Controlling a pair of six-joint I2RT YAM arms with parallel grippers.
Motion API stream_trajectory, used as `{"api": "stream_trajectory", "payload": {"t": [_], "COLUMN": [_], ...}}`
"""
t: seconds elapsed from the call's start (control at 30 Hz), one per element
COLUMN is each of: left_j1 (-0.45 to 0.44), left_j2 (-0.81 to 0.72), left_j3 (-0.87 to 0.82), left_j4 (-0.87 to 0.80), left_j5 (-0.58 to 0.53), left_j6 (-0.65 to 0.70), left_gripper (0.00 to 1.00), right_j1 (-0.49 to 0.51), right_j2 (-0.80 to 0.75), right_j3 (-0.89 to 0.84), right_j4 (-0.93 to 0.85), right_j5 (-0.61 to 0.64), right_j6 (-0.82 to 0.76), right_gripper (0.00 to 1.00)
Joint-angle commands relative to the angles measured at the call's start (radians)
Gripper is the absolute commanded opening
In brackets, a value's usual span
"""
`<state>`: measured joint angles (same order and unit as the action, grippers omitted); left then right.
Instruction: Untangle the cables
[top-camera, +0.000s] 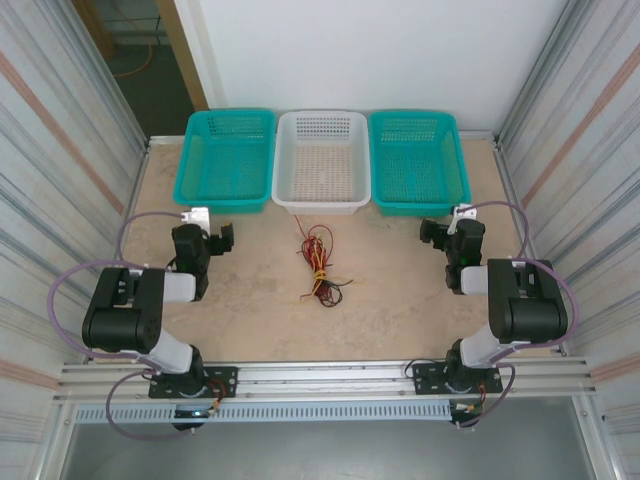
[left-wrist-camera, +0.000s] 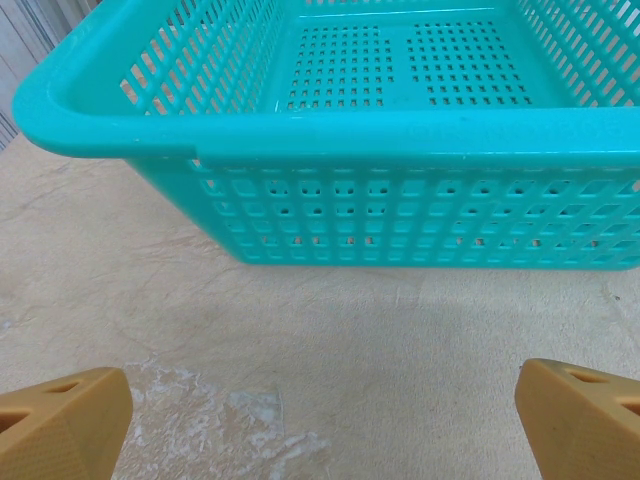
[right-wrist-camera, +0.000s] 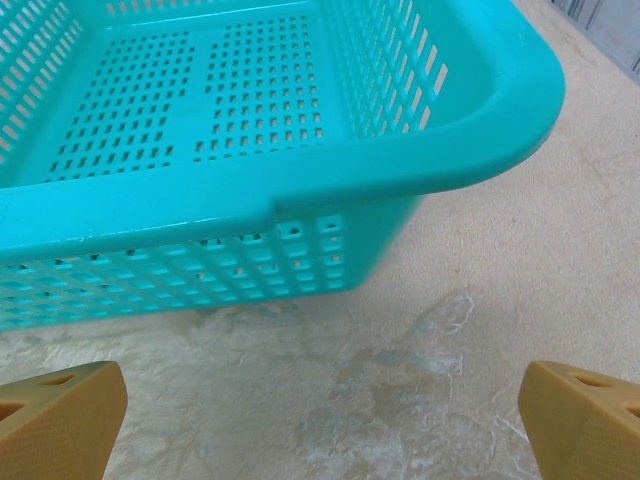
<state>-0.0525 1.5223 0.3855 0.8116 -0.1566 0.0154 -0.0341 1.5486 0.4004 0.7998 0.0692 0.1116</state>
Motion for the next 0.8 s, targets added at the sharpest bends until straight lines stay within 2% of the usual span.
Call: {"api": "stream_trajectory", "payload": {"t": [0.0,0.27,0.33,0.37,0.43,0.5,0.57,0.67,0.77], "left_j1": [0.002,0.002,-0.019,-0.036,-0.038,-0.032,-0.040,-0.068,-0.156], "left_j2": [-0.013,-0.020,-0.106,-0.165,-0.245,-0.318,-0.376,-0.465,-0.559], "left_j3": [0.009,0.013,0.098,0.171,0.245,0.296,0.329,0.339,0.332], "left_j4": [0.012,0.026,-0.186,-0.369,-0.537,-0.696,-0.845,-1.006,-1.085], "left_j5": [0.002,-0.011,-0.064,-0.118,-0.217,-0.255,-0.277,-0.232,-0.214], "left_j6": [0.017,0.021,0.029,0.016,-0.063,-0.173,-0.288,-0.441,-0.492], "left_gripper": [0.99,0.99,0.99,0.99,0.99,0.98,0.97,0.95,0.94], "right_j1": [-0.001,-0.004,0.012,0.023,0.033,0.052,0.055,0.053,0.078], "right_j2": [-0.007,-0.008,-0.051,-0.102,-0.189,-0.271,-0.354,-0.411,-0.437], "right_j3": [0.004,0.004,0.024,0.052,0.061,0.029,0.056,0.169,0.259], "right_j4": [0.008,0.008,-0.052,-0.157,-0.240,-0.267,-0.438,-0.746,-0.937], "right_j5": [-0.016,-0.019,0.065,0.119,0.151,0.234,0.300,0.304,0.286], "right_j6": [-0.016,-0.016,-0.006,0.006,0.015,0.051,0.161,0.259,0.287], "right_gripper": [0.99,0.99,0.99,0.99,0.99,0.99,0.99,0.99,0.99]}}
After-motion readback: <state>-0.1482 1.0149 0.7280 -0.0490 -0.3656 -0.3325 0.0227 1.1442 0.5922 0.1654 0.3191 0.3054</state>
